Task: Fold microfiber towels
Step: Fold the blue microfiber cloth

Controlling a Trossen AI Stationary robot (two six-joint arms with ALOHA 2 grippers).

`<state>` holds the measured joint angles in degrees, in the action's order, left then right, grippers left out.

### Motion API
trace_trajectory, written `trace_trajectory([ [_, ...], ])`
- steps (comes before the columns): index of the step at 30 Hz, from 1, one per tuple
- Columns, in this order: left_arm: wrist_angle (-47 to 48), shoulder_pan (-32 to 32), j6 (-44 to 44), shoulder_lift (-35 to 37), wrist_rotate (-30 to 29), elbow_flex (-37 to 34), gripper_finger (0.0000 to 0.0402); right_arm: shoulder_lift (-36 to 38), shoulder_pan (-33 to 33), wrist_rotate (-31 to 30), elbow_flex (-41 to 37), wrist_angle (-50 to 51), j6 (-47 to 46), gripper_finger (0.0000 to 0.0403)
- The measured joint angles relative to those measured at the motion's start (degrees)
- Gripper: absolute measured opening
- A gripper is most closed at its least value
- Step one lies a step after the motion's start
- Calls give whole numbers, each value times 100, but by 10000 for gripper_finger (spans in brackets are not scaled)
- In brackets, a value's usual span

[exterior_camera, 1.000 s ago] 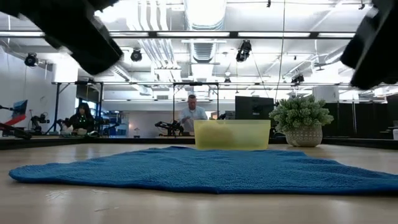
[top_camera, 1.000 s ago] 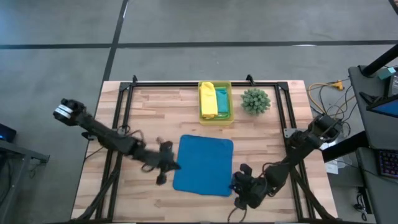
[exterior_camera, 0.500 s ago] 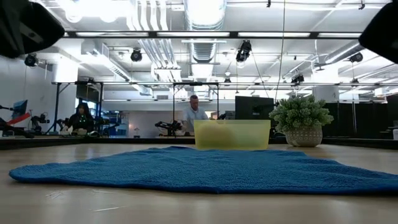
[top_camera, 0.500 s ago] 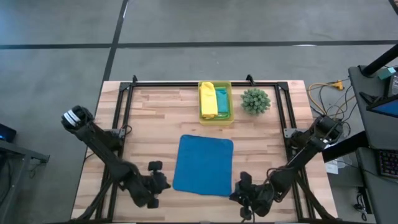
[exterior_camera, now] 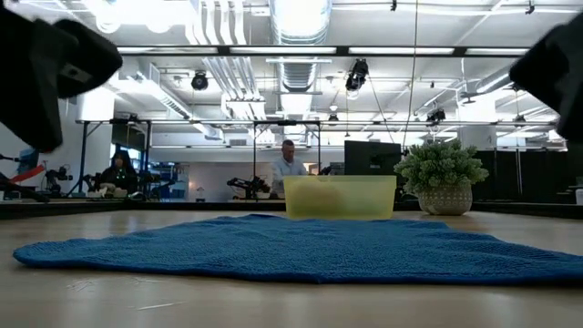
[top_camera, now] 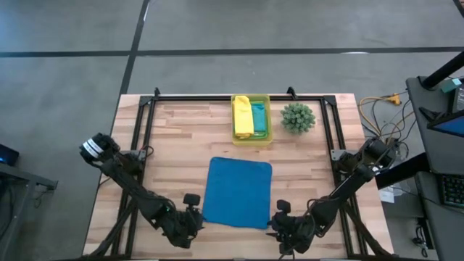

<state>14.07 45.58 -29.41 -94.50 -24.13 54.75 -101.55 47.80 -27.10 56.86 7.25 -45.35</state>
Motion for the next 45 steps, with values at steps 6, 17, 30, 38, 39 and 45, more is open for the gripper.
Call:
trace_trajectory([
  [6,21,-324,19,0,568,-153,173,-345,3,4,0,-70,-60,165],
  [17,-53,-699,757,-402,1487,-194,159,-508,-8,4,136,-92,-113,145],
  [30,295,-739,411,-1214,1554,83,143,-508,-8,2,274,-75,-30,136],
  [38,299,-773,127,-1360,1577,111,66,-508,-19,48,190,-62,193,157],
  [39,293,-775,127,-1362,1591,111,54,-508,-20,48,188,-62,193,161],
  [45,278,-773,111,-1360,1645,109,5,-508,-21,49,188,-62,219,174],
])
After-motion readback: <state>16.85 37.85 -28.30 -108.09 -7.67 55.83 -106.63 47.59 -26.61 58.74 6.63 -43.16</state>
